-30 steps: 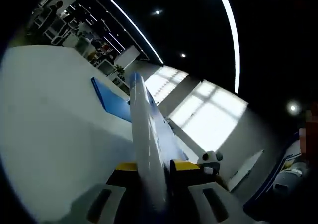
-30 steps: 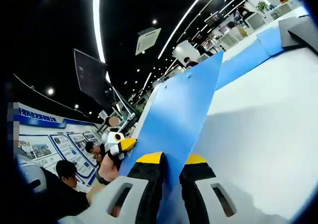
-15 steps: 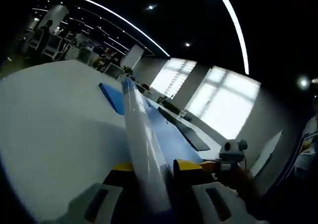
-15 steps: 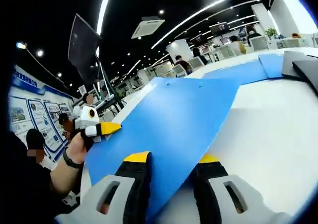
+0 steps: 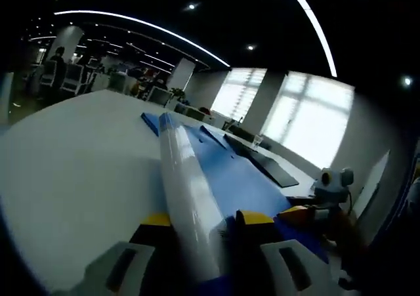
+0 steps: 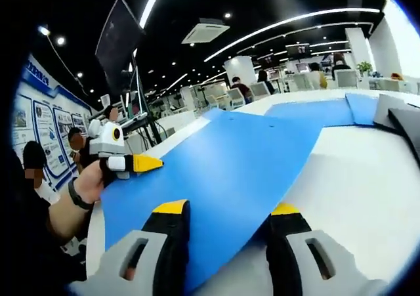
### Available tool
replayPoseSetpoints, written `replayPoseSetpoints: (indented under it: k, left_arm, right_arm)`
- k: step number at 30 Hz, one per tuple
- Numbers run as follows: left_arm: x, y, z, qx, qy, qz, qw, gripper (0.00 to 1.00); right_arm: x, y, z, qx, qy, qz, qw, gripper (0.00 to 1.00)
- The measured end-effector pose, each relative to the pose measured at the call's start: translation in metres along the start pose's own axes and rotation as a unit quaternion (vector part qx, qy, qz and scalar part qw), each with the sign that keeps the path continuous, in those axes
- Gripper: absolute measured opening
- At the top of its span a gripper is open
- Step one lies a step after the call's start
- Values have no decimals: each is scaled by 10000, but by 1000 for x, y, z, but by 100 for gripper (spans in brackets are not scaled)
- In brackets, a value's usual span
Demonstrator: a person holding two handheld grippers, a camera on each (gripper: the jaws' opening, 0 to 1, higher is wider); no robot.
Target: Organize the scattered folders on the table and sort them into different groups
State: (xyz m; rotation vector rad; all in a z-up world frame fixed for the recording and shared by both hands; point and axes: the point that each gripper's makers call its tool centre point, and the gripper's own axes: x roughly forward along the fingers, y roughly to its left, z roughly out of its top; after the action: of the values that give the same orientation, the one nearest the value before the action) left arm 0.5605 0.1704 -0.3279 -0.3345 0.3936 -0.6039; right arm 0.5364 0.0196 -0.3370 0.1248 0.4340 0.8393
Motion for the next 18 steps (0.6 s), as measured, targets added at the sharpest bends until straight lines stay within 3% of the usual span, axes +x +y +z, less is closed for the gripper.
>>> replayPoseSetpoints:
  k: [3,4,7,9,10,18]
  left_arm:
    - [1,4,-2,122,35,210,9997,44]
    - [0,10,-1,372,47,410,9985,47]
    - [-1,12,-2,445,65,461,9979,46]
    - [-2,7,-3,822,104,551,9950,47]
    - [-2,5,-3,1010,124,595,9930,47]
    - [-2,5,-4,975,158,538,9937,49]
  right_arm:
    - [2,-2,0,-215,0,-87,9997,49]
    - [2,-3,1,-248,-11,-133,9996,51]
    - [1,-3,1,-250,-21,-144,9996,54]
    - [1,-4,2,-196,-64,-169,9996,56]
    - [0,-10,1,-397,-4,-311,9987,57]
    - [1,-6,1,-433,-53,-325,9985,63]
